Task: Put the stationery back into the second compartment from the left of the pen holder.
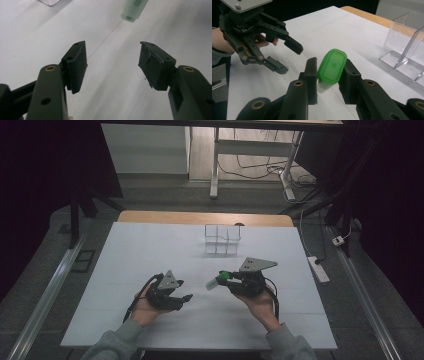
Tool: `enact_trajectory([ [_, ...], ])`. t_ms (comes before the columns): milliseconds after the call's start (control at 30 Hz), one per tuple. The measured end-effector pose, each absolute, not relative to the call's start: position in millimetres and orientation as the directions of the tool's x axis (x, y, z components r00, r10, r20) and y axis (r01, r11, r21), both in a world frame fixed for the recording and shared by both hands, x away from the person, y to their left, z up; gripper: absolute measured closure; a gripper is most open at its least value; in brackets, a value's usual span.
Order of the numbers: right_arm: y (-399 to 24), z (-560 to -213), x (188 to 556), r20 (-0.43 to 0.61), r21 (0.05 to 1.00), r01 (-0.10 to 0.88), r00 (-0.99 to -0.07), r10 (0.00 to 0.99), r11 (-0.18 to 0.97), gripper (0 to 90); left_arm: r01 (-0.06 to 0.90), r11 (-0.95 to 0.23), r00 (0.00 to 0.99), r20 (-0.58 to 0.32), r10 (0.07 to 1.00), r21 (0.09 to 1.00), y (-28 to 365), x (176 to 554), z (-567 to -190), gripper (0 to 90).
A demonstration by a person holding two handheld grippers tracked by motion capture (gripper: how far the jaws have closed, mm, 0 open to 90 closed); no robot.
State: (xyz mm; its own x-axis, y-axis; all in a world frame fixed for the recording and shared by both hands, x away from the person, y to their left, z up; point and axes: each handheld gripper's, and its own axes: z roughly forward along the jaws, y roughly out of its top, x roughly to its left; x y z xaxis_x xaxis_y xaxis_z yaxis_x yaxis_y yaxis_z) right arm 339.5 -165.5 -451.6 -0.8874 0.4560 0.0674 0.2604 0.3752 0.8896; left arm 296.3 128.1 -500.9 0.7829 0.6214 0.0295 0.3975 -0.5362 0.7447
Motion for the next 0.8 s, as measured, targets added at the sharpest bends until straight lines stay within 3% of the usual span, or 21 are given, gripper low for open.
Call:
enact_trajectory([
  [800, -168.8, -450.2, 339.0, 0.050, 0.891, 0.249, -0.885, 0.463, 0.380, 69.5, 0.489, -0.461, 0.699, -0.016, 0.715, 0.741, 190.3, 274.6, -514.3, 38.7],
])
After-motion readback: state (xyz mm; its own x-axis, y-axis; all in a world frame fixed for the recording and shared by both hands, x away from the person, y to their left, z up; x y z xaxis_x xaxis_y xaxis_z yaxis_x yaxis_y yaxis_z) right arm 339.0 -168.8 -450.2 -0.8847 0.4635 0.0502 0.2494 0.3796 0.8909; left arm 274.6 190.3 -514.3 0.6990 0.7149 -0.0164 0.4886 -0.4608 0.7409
